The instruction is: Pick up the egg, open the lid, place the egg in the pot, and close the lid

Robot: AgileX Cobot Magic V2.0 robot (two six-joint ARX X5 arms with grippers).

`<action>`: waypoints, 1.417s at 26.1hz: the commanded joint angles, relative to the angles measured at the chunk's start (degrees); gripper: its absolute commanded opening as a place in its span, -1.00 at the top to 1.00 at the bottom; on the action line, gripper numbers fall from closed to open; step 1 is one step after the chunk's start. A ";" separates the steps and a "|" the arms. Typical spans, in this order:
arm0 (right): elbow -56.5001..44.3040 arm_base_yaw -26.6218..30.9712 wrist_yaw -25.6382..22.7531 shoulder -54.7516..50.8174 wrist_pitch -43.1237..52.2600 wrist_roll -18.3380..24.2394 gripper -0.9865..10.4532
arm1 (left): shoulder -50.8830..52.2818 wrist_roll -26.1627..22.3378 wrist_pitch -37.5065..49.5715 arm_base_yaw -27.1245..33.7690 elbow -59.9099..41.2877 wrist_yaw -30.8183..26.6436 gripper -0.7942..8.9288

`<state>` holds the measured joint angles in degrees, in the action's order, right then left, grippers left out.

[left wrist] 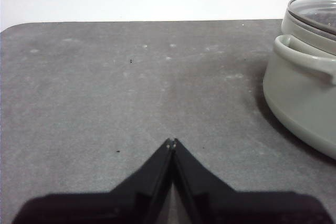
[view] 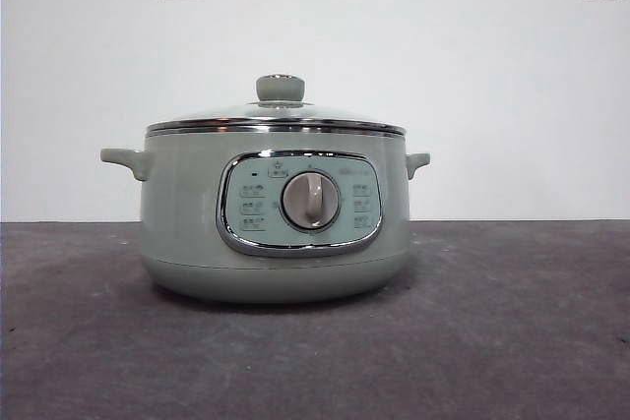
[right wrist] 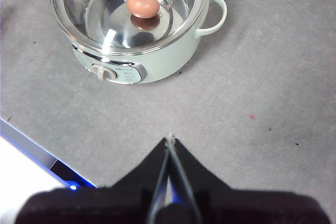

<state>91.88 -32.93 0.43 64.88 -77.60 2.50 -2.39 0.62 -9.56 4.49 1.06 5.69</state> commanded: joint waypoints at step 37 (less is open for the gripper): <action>-91.06 32.35 3.61 -64.43 70.29 2.27 0.83 | -1.51 0.26 0.17 0.20 -0.55 0.31 0.84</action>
<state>1.34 -0.67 4.29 0.62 -7.64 5.50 -3.90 0.67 -9.56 4.49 1.06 5.72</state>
